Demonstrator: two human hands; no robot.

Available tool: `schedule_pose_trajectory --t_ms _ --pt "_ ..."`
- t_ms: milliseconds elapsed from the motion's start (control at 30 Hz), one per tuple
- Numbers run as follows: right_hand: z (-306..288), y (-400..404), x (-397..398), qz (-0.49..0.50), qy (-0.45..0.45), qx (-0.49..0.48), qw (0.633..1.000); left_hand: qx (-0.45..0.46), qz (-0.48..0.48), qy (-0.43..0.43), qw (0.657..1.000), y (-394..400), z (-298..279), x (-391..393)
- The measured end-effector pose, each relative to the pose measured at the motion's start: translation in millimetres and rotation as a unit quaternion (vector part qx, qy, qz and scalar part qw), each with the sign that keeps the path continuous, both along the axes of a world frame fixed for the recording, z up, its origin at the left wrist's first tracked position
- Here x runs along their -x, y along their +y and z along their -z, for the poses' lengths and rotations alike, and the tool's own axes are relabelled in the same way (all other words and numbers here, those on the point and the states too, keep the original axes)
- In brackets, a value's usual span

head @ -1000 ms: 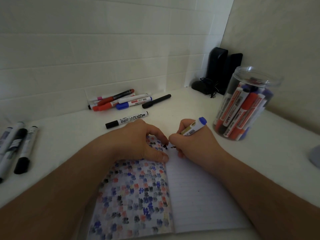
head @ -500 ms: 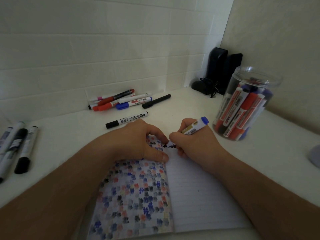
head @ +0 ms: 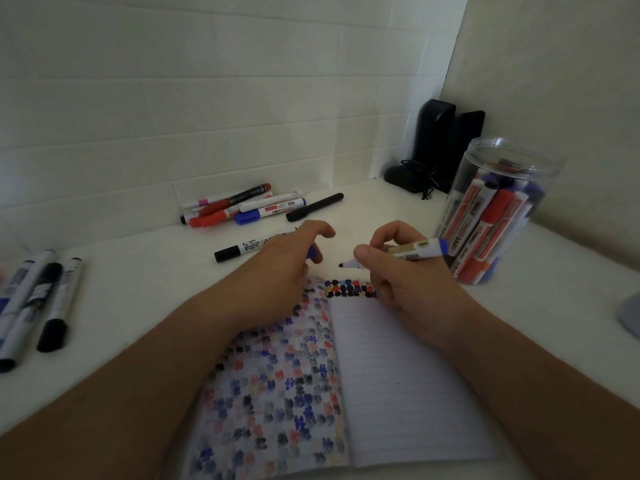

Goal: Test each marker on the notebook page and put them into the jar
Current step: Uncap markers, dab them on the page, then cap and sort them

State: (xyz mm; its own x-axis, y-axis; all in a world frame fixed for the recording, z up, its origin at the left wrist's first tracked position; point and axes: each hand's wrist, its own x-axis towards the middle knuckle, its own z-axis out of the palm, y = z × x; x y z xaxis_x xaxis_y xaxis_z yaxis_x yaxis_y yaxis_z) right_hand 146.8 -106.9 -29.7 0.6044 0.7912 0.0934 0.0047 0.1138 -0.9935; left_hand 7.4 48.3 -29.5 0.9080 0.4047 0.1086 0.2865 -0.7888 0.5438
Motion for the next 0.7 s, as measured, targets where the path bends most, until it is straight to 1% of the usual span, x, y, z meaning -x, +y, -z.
schedule_pose_trajectory --t_ms 100,200,367,533,700 --pt "-6.4 -4.8 -5.0 -0.019 0.056 -0.044 0.997 0.026 -0.012 -0.056 0.998 0.3 3.3 -2.3" --pt "-9.0 -6.4 -8.5 -0.018 0.100 -0.037 0.994 0.068 -0.028 -0.094 0.993 3.0 1.8 -4.2" --pt "-10.5 -8.0 -6.7 -0.056 0.140 -0.026 0.988 0.048 -0.039 -0.104 0.993 -0.7 -0.6 -3.6" --pt "-11.8 -4.0 -2.9 -0.057 0.133 0.006 0.989 0.047 -0.027 -0.128 0.990 -5.2 -3.7 -0.9" --pt "-13.3 0.1 0.3 -0.008 0.128 0.020 0.991 0.040 -0.022 -0.137 0.990 -6.3 -5.6 -1.7"
